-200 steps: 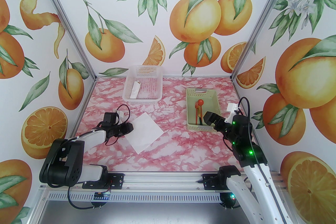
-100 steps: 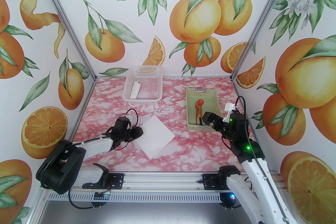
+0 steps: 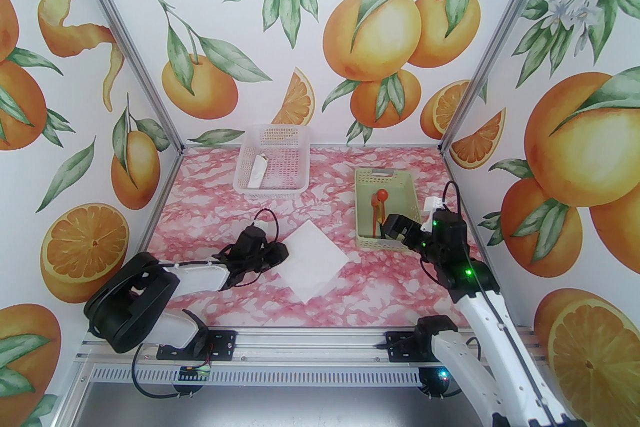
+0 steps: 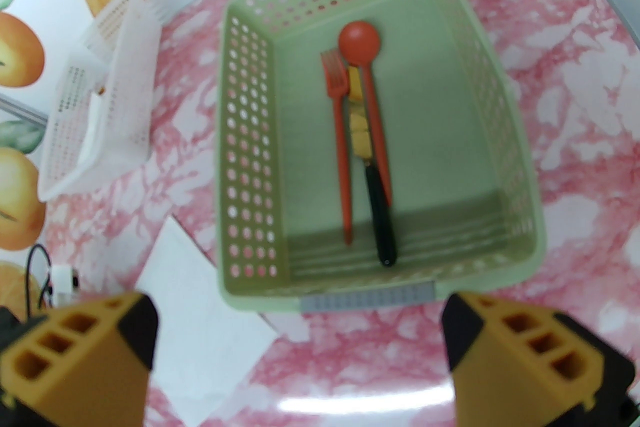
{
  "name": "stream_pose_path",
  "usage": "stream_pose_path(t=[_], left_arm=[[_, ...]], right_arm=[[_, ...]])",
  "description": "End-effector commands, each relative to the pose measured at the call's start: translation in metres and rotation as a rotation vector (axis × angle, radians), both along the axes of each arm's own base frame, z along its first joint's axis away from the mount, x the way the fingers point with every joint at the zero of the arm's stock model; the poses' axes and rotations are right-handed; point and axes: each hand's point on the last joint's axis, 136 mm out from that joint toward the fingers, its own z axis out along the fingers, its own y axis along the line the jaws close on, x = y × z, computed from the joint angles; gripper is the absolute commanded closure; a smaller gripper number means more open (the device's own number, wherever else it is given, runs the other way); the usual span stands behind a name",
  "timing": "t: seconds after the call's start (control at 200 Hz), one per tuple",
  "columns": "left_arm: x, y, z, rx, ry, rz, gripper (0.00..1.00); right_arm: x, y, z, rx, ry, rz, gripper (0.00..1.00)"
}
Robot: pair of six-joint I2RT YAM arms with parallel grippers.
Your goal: Place the utensils on the paper napkin and roll it up
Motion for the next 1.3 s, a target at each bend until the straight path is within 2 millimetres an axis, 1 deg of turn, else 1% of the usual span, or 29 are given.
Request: stream_pose_path(t=[0.0, 0.12, 0.24, 0.35, 0.495, 0.655, 0.75, 0.785, 0.82, 1.016, 1.101, 1.211, 1.296], left_arm=[[0.002, -0.001, -0.004, 0.019, 0.018, 0.026, 0.71], [0.005, -0.001, 0.006, 0.020, -0.010, 0.033, 0.68], [0.008, -0.003, 0.021, 0.006, -0.046, 0.024, 0.63], [0.012, -0.004, 0.044, 0.003, -0.104, 0.006, 0.58], [0.017, 0.002, 0.079, 0.057, -0.207, -0.018, 0.47], [0.023, 0.022, 0.119, 0.144, -0.327, -0.006, 0.39], [0.026, 0.041, 0.141, 0.216, -0.402, 0.021, 0.33], [0.026, 0.045, 0.149, 0.229, -0.427, 0.018, 0.30], [0.029, 0.055, 0.157, 0.266, -0.457, 0.041, 0.27], [0.032, 0.088, 0.186, 0.412, -0.554, 0.051, 0.15], [0.031, 0.099, 0.200, 0.455, -0.603, 0.054, 0.10], [0.029, 0.110, 0.219, 0.510, -0.683, 0.054, 0.02], [0.028, 0.117, 0.235, 0.553, -0.748, 0.056, 0.00]], right_arm=[[0.004, -0.001, 0.009, -0.042, -0.001, 0.010, 0.00], [0.012, 0.002, 0.007, -0.066, 0.020, 0.030, 0.00], [0.021, 0.005, 0.005, -0.105, 0.043, 0.052, 0.00], [0.031, 0.007, 0.003, -0.143, 0.069, 0.072, 0.00], [0.046, 0.008, 0.002, -0.189, 0.091, 0.091, 0.02], [0.062, 0.007, -0.003, -0.248, 0.135, 0.116, 0.06], [0.072, 0.006, -0.010, -0.286, 0.180, 0.137, 0.08], [0.075, 0.006, -0.012, -0.294, 0.194, 0.143, 0.09], [0.078, 0.006, -0.015, -0.300, 0.212, 0.150, 0.09], [0.094, 0.014, -0.031, -0.284, 0.288, 0.180, 0.13], [0.097, 0.014, -0.039, -0.287, 0.337, 0.181, 0.14], [0.101, 0.014, -0.048, -0.289, 0.393, 0.181, 0.15], [0.103, 0.016, -0.054, -0.283, 0.417, 0.182, 0.17]])
